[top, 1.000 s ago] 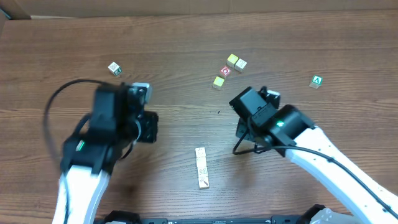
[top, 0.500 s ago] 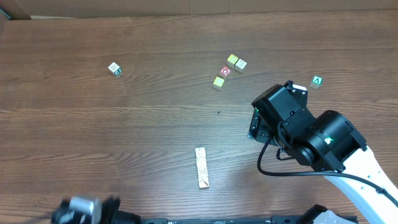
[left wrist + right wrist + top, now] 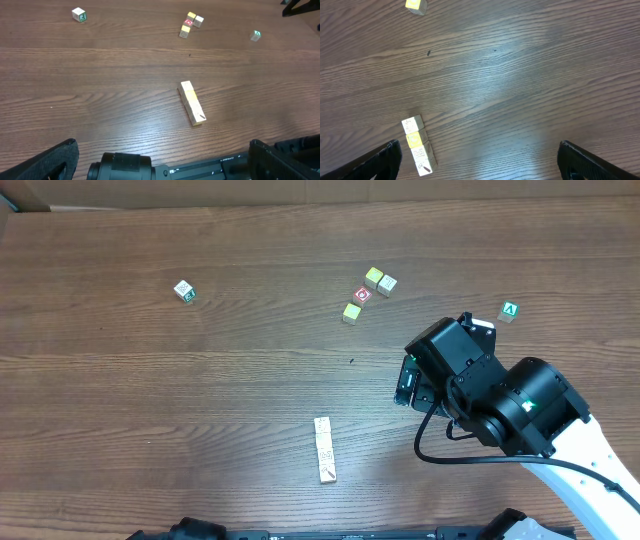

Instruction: Flip 4 blocks

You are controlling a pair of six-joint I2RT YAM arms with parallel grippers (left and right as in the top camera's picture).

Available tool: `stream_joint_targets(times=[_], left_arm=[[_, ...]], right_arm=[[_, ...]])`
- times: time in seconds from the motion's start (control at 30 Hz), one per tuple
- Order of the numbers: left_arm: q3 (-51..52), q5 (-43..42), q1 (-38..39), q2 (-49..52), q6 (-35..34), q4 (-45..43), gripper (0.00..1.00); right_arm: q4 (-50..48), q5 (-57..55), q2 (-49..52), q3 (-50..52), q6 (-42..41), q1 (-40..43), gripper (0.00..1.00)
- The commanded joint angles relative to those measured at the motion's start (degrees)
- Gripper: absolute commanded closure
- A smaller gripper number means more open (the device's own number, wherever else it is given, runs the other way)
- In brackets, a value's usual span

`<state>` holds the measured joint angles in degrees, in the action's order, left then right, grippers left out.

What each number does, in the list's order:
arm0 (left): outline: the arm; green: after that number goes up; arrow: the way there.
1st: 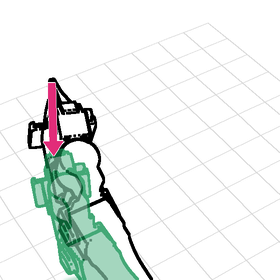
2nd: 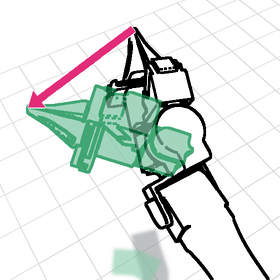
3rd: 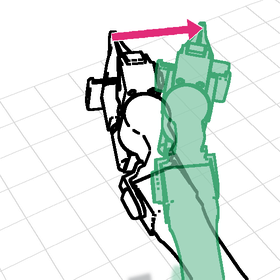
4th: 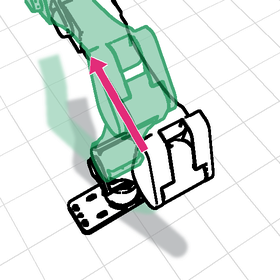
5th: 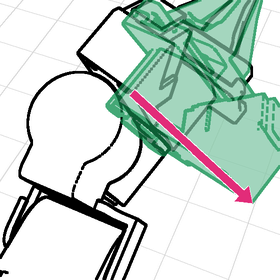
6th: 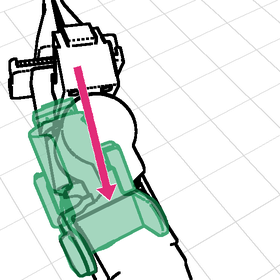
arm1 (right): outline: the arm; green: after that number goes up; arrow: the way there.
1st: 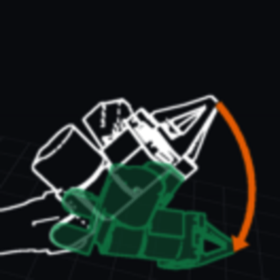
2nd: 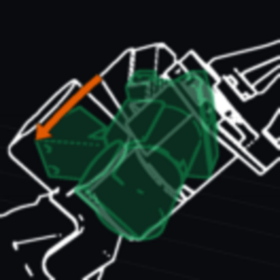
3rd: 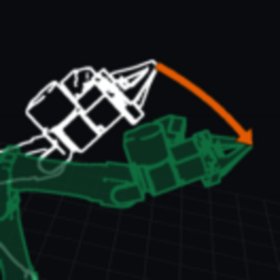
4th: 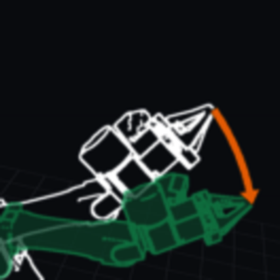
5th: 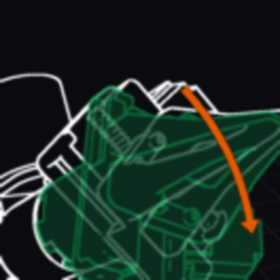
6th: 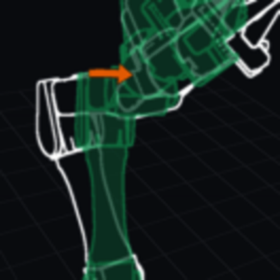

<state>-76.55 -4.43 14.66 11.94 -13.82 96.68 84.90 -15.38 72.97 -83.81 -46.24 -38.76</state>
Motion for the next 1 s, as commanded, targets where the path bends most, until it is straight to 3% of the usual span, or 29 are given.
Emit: stream_joint_targets(times=[0.0, 0.77, 0.97], left_arm=[[-0.04, 0.15, 0.33, -0.48, -1.03, 0.09, 0.0], [-0.04, -0.02, 0.33, -0.48, -1.01, 0.11, 0.0], [-0.04, -0.02, 0.33, -0.48, -1.01, 0.11, 0.0]], right_arm=[[-0.15, -0.2, -0.31, -1.18, 0.26, -0.07, 0.0], [-0.17, -0.17, -0.31, -1.18, 0.26, -0.04, 0.0], [-0.07, -0.24, -4.35, -1.14, 0.28, -0.04, 0.0]])
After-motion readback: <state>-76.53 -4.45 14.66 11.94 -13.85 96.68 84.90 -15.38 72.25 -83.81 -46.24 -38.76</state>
